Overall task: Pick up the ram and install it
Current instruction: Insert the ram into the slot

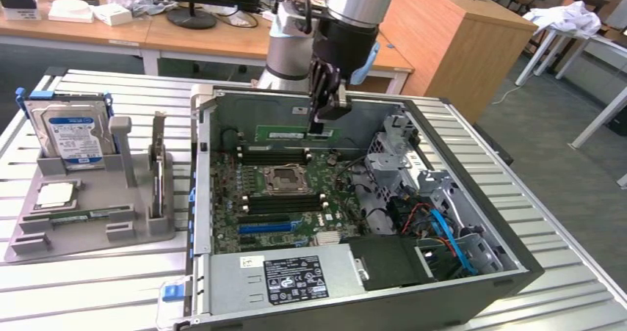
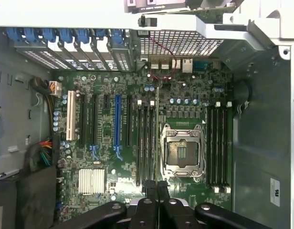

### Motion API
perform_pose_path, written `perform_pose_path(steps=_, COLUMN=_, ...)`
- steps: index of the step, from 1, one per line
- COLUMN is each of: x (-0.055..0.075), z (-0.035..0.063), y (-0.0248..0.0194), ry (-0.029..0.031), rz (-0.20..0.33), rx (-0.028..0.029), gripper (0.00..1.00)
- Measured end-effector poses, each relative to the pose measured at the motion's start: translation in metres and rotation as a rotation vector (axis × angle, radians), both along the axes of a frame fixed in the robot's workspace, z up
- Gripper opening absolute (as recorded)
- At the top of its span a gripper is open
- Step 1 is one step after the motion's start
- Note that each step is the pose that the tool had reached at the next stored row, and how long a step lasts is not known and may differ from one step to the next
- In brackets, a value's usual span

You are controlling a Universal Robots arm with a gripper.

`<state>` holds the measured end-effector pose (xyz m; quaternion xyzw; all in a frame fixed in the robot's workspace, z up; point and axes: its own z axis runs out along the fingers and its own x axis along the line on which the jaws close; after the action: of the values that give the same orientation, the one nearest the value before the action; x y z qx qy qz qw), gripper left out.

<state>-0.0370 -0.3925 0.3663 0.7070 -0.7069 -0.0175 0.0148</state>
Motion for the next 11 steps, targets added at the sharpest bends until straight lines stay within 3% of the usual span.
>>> perform_pose_path(steps=11, x=0.0, z=-0.0199, y=-0.0006, ry=0.0, rz=0.0, rx=0.0, gripper=0.12)
